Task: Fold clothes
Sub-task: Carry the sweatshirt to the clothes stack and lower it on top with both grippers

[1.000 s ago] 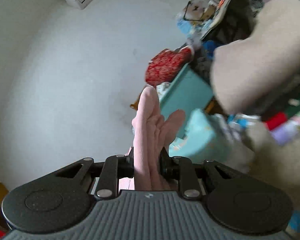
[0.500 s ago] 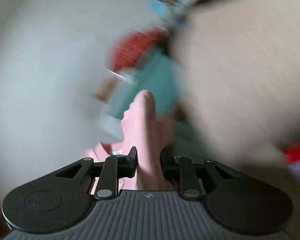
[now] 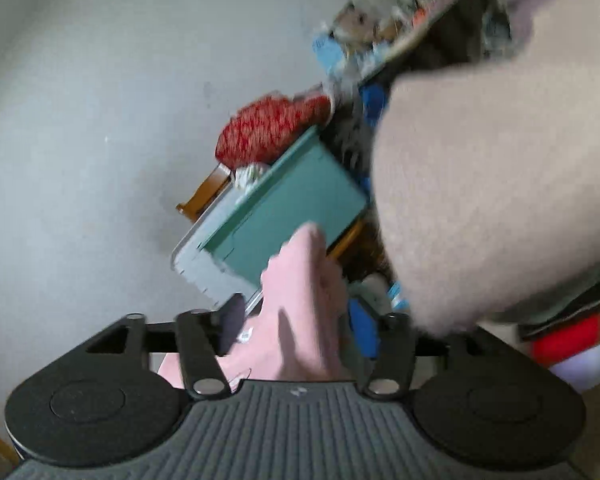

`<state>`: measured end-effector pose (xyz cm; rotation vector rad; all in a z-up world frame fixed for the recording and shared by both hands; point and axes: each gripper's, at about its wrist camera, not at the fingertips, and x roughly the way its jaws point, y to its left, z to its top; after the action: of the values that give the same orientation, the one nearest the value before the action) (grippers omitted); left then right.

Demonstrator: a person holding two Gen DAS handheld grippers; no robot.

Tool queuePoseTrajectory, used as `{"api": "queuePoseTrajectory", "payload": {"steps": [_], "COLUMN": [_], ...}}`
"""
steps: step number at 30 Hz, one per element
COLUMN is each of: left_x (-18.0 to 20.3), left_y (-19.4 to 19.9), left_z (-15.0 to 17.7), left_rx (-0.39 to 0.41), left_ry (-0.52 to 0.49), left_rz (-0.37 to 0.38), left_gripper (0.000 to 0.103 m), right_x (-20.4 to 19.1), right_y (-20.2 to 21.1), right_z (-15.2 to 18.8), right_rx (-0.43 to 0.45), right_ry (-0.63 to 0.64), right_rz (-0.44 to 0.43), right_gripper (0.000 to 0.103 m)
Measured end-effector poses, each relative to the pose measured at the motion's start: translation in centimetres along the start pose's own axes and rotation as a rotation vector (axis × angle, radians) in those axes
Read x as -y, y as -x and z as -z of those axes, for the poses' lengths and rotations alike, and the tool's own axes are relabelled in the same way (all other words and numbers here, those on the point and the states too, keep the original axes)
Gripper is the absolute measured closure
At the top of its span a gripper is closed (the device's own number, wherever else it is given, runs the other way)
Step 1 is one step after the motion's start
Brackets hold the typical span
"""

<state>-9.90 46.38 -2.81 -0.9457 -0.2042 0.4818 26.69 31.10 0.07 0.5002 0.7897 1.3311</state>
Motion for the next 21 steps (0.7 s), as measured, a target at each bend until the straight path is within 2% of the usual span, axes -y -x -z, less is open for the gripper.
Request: {"api": "queuePoseTrajectory", "payload": {"steps": [4, 9, 11, 15, 17, 21], "left_x": [2.7, 5.7, 7.1, 9.6, 11.0, 13.2], "left_y": [0.9, 1.4, 1.9, 2.8, 3.3, 4.9], "left_z": [0.8, 1.9, 2.4, 3.1, 3.6, 4.3], "left_rx": [-0.050, -0.115, -0.143, -0.135, -0.151, -0.176], "left_ry": [-0.121, -0.301, -0.366, -0.454, -0.536, -0.645], "left_rz": [-0.074, -0.208, -0.277, -0.428, -0.450, -0.436], "left_gripper": [0.023, 0.002, 0.000, 0.000, 0.000, 0.000], "right_x": [-2.3, -5.7, -7.2, -9.9, -11.0, -13.2], "right_y": [3.2, 6.6, 9.2, 10.3, 9.8, 10.5], "right_z": [0.4, 2.7, 3.5, 4.0, 4.2, 4.8], "right_rx": [0.026, -0.008, -0.024, -0.055, -0.058, -0.060], "right_ry": [0.174, 0.311, 0.342, 0.382, 0.417, 0.462], "right_rz": [0.080, 0.183, 0.235, 0.319, 0.357, 0.399], "right_gripper": [0.036, 0.027, 0.023, 0.006, 0.001, 0.000]}}
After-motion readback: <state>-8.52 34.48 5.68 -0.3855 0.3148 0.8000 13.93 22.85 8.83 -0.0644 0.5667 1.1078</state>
